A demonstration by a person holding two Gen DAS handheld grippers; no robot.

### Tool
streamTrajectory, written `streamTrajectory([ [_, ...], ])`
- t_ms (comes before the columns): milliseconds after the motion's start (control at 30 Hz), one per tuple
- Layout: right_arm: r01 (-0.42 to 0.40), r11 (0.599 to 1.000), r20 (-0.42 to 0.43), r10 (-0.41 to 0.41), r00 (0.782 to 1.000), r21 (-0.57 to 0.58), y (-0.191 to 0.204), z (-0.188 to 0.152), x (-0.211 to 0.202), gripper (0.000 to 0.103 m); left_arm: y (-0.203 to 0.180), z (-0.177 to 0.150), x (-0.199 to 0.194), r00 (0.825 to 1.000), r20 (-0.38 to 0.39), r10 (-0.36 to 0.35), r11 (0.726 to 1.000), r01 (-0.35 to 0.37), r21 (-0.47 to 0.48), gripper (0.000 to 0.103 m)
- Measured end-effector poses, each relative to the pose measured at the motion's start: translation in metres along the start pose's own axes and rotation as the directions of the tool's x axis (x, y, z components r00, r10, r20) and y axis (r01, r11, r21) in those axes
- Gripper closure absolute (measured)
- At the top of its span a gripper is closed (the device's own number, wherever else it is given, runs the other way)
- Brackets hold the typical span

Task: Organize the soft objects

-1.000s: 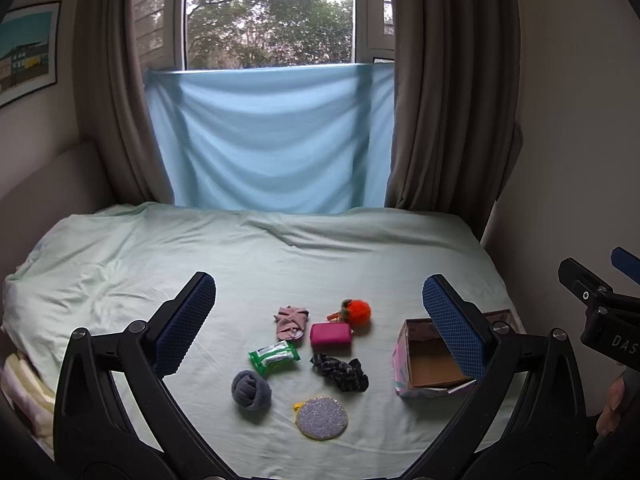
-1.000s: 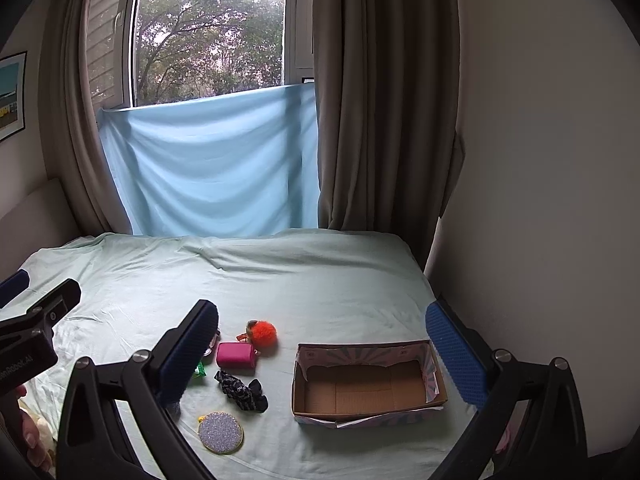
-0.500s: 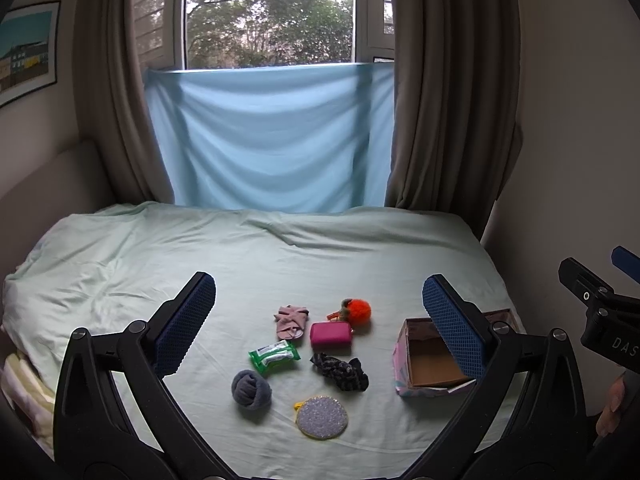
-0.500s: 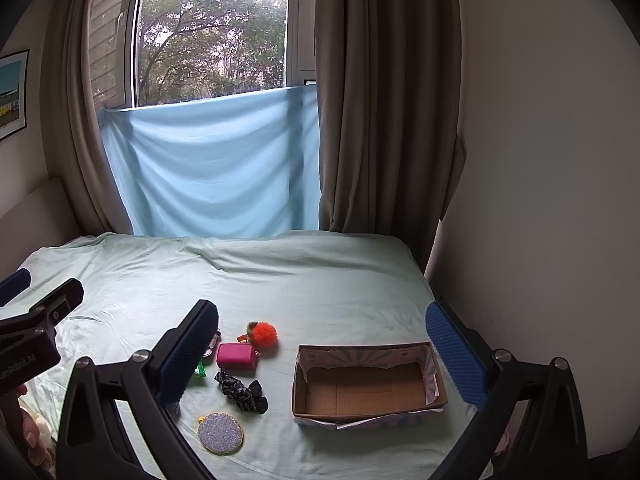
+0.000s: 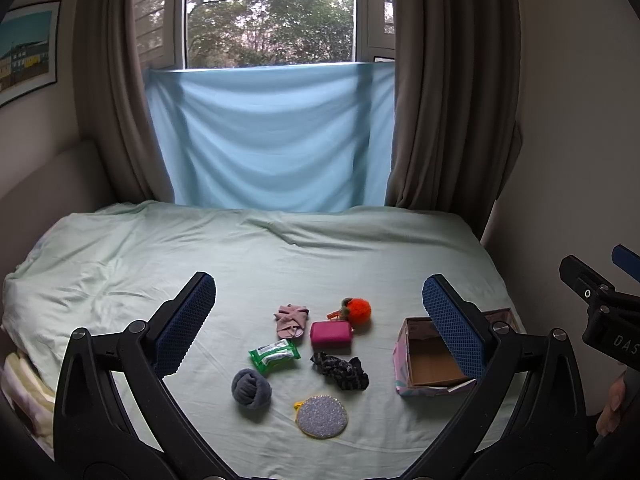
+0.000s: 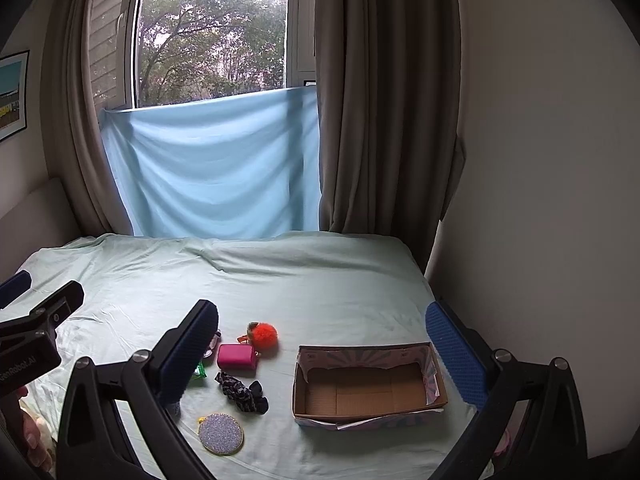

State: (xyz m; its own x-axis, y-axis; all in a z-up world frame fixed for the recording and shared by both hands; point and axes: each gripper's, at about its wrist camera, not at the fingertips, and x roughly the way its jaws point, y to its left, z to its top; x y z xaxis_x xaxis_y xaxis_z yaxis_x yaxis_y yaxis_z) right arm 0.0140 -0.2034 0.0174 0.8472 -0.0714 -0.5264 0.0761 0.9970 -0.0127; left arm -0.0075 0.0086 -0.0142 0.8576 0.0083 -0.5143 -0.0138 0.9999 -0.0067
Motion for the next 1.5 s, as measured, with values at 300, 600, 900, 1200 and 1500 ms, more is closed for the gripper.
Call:
streamTrajectory([
  [300,-0.019,1.0,0.0,0.019,1.0,-0.014,-0.002,0.001,0.001,0.0,-0.003,-0.004,0.0,1.0,-0.023,0.015,1.0,-0.015,-0.011,0.0],
  [600,-0.075,0.996,0.032,0.077,0.997,-0.044,-0.002,-0.001,0.007,0.0,0.01,-0.013,-0.003,0.997,-0.019,0.075,0.996,-0.076,-0.047,0.0],
  [900,-0.105,0.994,-0.059,0.102,0.993,-0.043,0.042,-0.051,0.042,0.0,0.072,-0.079,0.046,0.984,-0.165,0.067,0.998,-0.067,0.002,0.0],
  [1200,-0.027,0.999,-0.215,0.031,0.976,0.024,0.11,-0.13,0.102,0.0,0.141,-0.152,0.142,0.956,-0.292,-0.016,0.997,0.036,0.066,0.0],
  [1500,0.069,0.992,-0.348,-0.028,0.937,0.107,0.165,-0.227,0.175,0.0,0.162,-0.234,0.256,0.91,-0.405,-0.09,0.979,0.157,0.133,0.0],
])
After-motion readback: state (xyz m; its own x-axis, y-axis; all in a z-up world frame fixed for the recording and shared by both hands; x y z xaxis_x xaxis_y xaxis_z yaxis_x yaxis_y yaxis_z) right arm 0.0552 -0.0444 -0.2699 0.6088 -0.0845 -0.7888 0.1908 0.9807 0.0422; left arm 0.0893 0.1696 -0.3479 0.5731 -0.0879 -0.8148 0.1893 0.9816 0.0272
